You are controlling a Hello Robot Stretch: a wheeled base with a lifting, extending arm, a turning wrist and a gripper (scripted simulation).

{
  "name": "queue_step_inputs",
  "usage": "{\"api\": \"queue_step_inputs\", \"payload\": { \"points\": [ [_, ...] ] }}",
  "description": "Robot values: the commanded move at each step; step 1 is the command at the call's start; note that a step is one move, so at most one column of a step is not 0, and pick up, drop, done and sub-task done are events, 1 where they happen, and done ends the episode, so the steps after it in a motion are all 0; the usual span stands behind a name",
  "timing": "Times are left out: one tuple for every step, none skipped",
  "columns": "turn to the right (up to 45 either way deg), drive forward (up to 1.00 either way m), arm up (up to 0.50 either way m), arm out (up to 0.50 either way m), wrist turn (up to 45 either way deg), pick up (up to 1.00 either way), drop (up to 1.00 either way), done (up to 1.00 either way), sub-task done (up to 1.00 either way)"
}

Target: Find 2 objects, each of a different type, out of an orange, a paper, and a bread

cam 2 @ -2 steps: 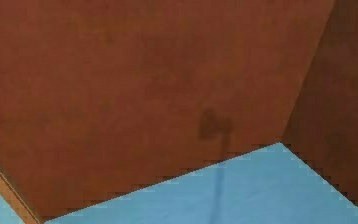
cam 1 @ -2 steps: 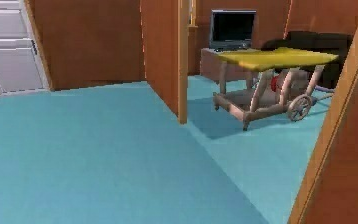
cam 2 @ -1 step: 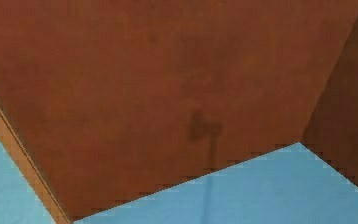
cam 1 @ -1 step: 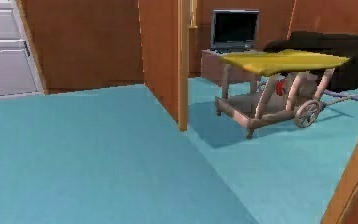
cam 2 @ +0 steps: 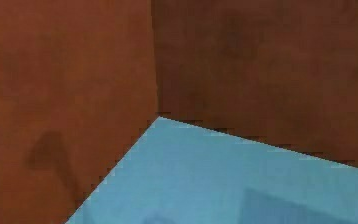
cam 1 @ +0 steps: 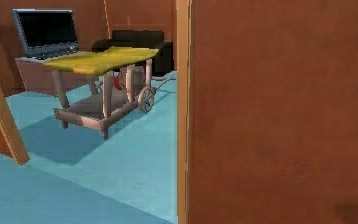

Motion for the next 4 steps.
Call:
{"api": "queue_step_inputs", "payload": {
  "points": [
    [21.0,0.0,0.0,0.0,0.0,0.0,0.0,0.0,0.0],
    [0.0,0.25,0.0,0.0,0.0,0.0,0.0,0.0,0.0],
    [-45.0,0.0,0.0,0.0,0.0,0.0,0.0,0.0,0.0],
    [-42.0,0.0,0.0,0.0,0.0,0.0,0.0,0.0,0.0]
  ]
}}
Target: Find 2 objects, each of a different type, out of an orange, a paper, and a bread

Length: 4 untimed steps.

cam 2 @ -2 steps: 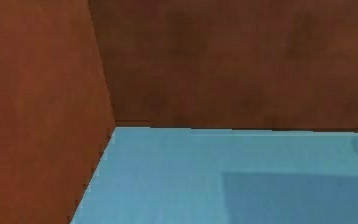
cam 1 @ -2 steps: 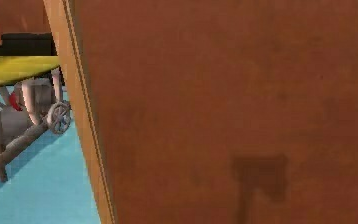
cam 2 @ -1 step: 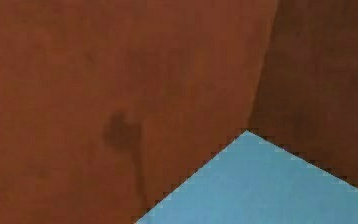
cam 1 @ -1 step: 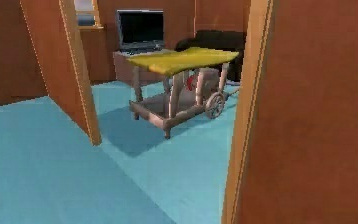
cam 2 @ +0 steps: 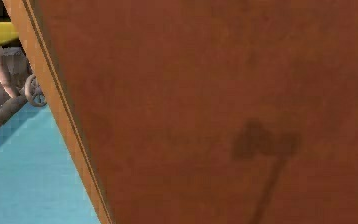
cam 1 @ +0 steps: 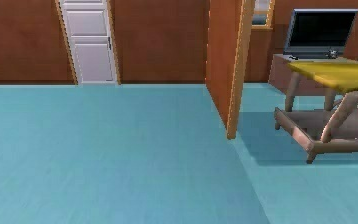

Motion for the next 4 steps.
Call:
{"api": "queue_step_inputs", "payload": {
  "points": [
    [0.0,0.35,0.0,0.0,0.0,0.0,0.0,0.0,0.0],
    [-45.0,0.0,0.0,0.0,0.0,0.0,0.0,0.0,0.0],
    [0.0,1.0,0.0,0.0,0.0,0.0,0.0,0.0,0.0],
    [-6.0,0.0,0.0,0.0,0.0,0.0,0.0,0.0,0.0]
  ]
}}
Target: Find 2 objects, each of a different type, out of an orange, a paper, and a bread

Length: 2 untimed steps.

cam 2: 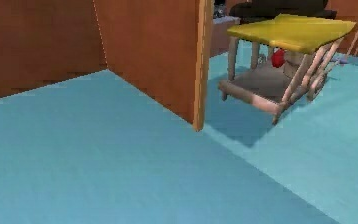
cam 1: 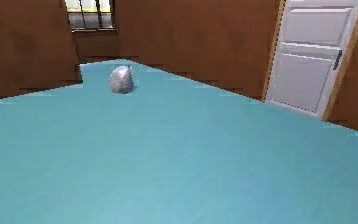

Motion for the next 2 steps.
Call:
{"api": "queue_step_inputs", "payload": {
  "points": [
    [0.0,0.4,0.0,0.0,0.0,0.0,0.0,0.0,0.0],
    [-39.0,0.0,0.0,0.0,0.0,0.0,0.0,0.0,0.0]
  ]
}}
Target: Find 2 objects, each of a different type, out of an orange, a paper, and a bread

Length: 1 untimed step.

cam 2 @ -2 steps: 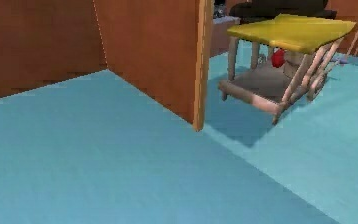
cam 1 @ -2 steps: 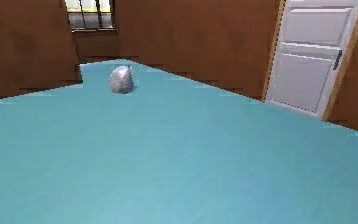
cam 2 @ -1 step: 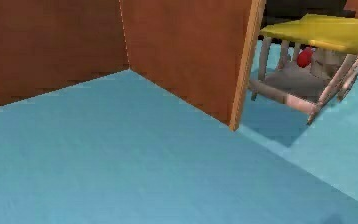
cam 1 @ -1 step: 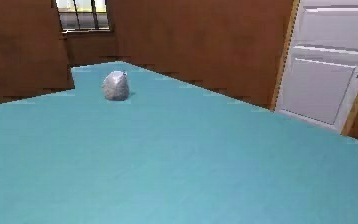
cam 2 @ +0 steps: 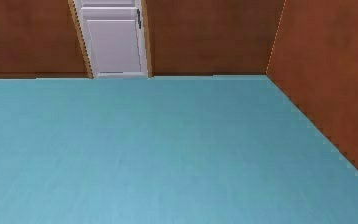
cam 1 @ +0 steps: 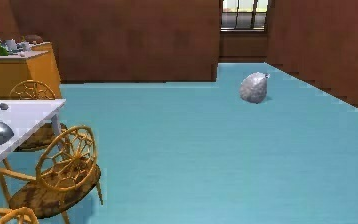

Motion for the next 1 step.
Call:
{"api": "queue_step_inputs", "payload": {
  "points": [
    [0.0,1.0,0.0,0.0,0.0,0.0,0.0,0.0,0.0]
  ]
}}
